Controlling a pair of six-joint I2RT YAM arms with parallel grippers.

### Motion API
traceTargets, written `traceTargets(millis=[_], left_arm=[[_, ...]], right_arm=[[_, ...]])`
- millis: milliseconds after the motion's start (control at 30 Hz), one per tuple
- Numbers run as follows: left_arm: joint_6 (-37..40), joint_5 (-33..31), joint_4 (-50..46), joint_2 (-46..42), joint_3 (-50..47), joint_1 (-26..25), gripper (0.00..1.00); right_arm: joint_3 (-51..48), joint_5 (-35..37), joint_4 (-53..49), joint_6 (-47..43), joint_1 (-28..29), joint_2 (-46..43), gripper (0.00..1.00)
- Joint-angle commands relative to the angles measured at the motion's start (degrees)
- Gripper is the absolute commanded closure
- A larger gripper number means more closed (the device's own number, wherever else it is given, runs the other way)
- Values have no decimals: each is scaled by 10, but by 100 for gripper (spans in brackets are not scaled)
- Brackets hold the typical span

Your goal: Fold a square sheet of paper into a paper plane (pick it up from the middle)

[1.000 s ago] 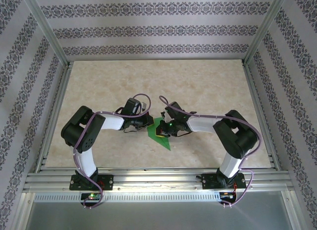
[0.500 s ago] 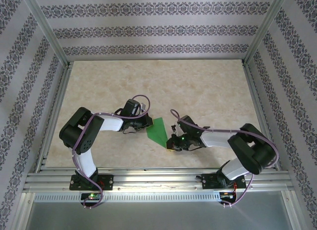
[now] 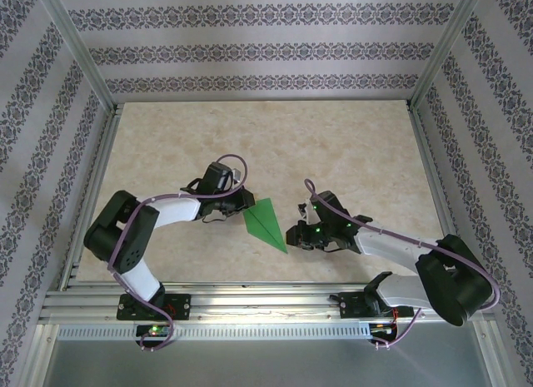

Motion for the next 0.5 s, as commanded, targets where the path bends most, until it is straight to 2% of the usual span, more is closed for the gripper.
traceTargets(millis=[0, 133, 300, 467], left_arm=[[9, -19, -33, -33, 1, 0, 84], [5, -4, -16, -50, -16, -6, 85], [39, -22, -79, -58, 12, -39, 84], [43, 10, -48, -23, 33, -65, 83]], right_arm=[[14, -11, -18, 17, -12, 29, 87], [11, -26, 0, 38, -10, 50, 85], [5, -15, -3, 42, -10, 29, 82], [-11, 15, 5, 65, -10, 7, 84]])
